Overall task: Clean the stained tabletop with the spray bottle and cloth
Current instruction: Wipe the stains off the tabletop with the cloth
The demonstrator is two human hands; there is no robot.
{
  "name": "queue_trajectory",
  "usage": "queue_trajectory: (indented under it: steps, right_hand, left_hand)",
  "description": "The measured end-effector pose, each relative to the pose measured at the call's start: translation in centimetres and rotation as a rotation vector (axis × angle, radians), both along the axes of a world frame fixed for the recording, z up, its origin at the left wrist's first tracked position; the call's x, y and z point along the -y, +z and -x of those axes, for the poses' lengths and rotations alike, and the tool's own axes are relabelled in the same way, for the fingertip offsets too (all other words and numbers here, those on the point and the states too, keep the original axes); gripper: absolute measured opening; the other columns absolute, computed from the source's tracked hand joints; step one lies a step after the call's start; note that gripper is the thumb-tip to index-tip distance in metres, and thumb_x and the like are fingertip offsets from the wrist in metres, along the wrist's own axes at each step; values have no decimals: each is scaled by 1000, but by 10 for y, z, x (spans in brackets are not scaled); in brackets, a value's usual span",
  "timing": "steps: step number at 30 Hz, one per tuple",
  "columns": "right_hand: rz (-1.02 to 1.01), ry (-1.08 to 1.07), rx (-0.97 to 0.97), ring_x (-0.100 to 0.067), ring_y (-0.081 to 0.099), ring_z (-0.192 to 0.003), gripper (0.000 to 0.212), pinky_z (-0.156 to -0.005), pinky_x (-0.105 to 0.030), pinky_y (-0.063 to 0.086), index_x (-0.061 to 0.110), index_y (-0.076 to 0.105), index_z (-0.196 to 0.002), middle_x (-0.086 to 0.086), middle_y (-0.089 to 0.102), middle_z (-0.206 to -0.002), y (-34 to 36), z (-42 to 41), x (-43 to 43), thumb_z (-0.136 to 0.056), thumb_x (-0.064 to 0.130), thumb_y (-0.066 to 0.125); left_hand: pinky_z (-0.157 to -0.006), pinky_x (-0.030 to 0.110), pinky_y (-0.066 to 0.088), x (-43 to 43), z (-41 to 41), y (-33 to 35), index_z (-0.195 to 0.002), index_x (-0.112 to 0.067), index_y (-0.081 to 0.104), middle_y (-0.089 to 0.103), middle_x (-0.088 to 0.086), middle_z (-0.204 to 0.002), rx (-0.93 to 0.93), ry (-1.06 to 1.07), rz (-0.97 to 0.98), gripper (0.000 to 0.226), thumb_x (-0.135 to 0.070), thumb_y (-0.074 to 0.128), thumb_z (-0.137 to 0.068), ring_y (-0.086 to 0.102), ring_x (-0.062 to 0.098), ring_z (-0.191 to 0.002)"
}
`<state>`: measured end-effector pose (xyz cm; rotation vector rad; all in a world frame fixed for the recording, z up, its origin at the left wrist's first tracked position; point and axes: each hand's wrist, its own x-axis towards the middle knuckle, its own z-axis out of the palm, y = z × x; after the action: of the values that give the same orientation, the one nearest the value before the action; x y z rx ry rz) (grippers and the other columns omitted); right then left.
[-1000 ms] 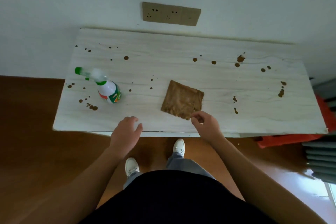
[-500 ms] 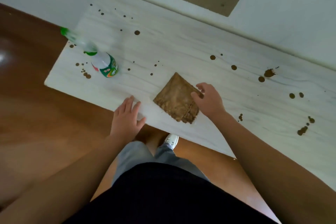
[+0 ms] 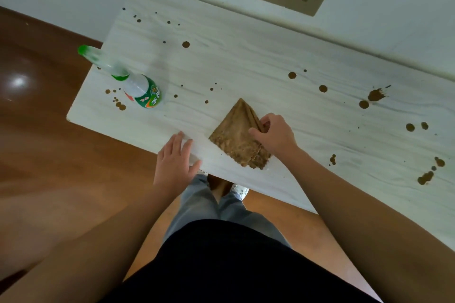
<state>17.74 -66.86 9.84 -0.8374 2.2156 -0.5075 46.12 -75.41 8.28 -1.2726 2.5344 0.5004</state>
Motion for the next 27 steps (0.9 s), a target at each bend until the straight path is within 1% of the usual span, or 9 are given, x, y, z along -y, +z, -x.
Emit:
queue_trajectory:
  steps: [3, 8, 10, 13, 17, 19, 22, 24, 27]
  right_hand:
    - [-12, -36, -9, -14, 61, -89, 49, -75, -31, 49, 23, 56, -120, 5, 59, -109, -4, 2, -1, -83, 50, 72]
    - [-8, -87, -11, -13, 59, -89, 37, -74, -28, 41, 23, 62, -115, 5, 64, -106, -4, 4, 5, -87, 44, 70]
    - [-7, -106, 7, -13, 58, -92, 38, -76, -29, 42, 22, 63, -118, 5, 65, -108, -4, 3, 6, -88, 44, 69]
    - [-9, -134, 31, -14, 58, -94, 38, -79, -29, 43, 21, 62, -120, 5, 64, -108, -3, 1, 9, -90, 44, 68]
    - [-44, -127, 40, -16, 58, -94, 39, -78, -28, 41, 19, 62, -122, 8, 59, -99, -1, -4, 13, -91, 41, 67]
    - [-63, -120, 45, -15, 57, -93, 39, -77, -28, 40, 20, 62, -124, 8, 59, -99, 0, -6, 17, -92, 42, 65]
    - [-101, -94, 39, -14, 56, -91, 42, -76, -28, 41, 22, 60, -127, 9, 59, -102, 1, -6, 21, -92, 45, 64]
    - [-121, -71, 19, -15, 58, -90, 39, -73, -29, 41, 23, 62, -124, 9, 60, -101, 2, -5, 21, -91, 44, 65]
    - [-125, -31, -27, -14, 60, -81, 28, -61, -28, 39, 24, 65, -107, 6, 63, -93, 6, -6, 23, -89, 44, 66]
  left_hand:
    - [-119, 53, 33, 2, 1, 2, -151, -15, 41, 30, 15, -165, 20, -7, -5, 66, -50, 57, -97, 26, 36, -154]
    - [-122, 51, 29, 1, 0, 2, -153, -17, 39, 26, 14, -167, 21, -1, -24, 68, -49, 57, -97, 21, 34, -156]
    - [-122, 52, 29, 4, 0, 3, -151, -16, 42, 29, 14, -166, 9, -27, -8, 66, -52, 54, -97, 25, 35, -155]
    - [-119, 55, 36, 20, 6, 4, -147, -14, 48, 37, 14, -163, -39, -135, 49, 65, -55, 44, -97, 35, 36, -151]
    - [-121, 54, 32, 47, 22, 11, -151, -14, 44, 32, 16, -165, -60, -176, 81, 65, -51, 52, -98, 30, 37, -153]
    - [-123, 53, 29, 58, 26, 11, -152, -15, 42, 29, 16, -166, -51, -183, 74, 67, -53, 52, -98, 27, 37, -154]
    - [-121, 53, 31, 73, 27, 6, -151, -14, 42, 29, 16, -166, -72, -209, 70, 68, -54, 53, -97, 27, 37, -154]
    - [-122, 53, 31, 84, 26, 3, -151, -12, 42, 29, 17, -166, -72, -242, 66, 69, -54, 54, -97, 27, 38, -154]
    - [-122, 54, 32, 99, 25, 0, -152, -11, 41, 29, 18, -166, -67, -316, 57, 69, -56, 42, -99, 28, 38, -154]
